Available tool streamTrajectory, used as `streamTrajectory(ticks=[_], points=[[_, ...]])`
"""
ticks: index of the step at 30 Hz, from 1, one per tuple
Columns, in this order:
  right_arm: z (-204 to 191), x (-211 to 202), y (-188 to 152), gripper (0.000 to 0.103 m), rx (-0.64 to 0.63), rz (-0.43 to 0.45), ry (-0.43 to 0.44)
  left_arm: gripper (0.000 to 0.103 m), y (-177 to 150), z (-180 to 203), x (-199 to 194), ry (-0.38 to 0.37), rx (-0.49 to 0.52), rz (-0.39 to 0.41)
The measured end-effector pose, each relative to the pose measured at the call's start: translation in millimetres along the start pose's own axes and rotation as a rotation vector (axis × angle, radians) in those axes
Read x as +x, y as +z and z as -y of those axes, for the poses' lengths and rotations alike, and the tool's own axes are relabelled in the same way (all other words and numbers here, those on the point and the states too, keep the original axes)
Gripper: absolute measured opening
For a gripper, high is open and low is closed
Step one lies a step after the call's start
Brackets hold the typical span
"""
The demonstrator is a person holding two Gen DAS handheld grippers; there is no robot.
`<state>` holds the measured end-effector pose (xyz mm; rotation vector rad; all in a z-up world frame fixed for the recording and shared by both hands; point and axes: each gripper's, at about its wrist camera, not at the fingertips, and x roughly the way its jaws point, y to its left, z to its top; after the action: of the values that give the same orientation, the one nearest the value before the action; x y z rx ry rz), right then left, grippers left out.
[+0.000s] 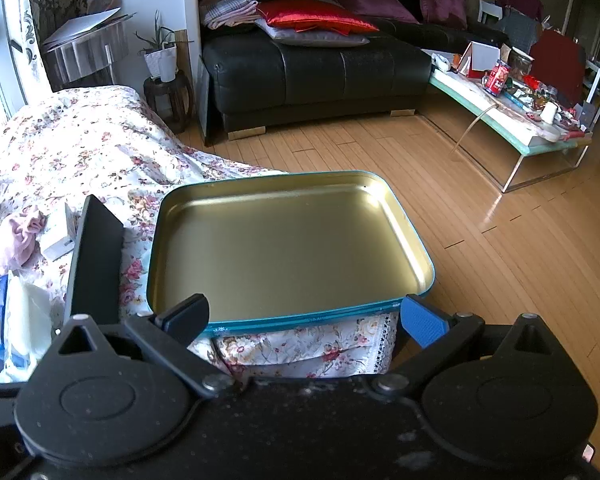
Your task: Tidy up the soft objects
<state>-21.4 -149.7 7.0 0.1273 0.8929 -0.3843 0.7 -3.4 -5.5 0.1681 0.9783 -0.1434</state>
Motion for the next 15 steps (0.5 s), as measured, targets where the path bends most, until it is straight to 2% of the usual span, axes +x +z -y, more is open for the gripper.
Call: streamTrajectory(ticks=[15], points=[[-1.1, 1.2, -1.2, 0.103, -0.005, -0.001, -0.001, 0.099, 1.4, -2.8, 1.5, -0.006, -0.011, -0.012]])
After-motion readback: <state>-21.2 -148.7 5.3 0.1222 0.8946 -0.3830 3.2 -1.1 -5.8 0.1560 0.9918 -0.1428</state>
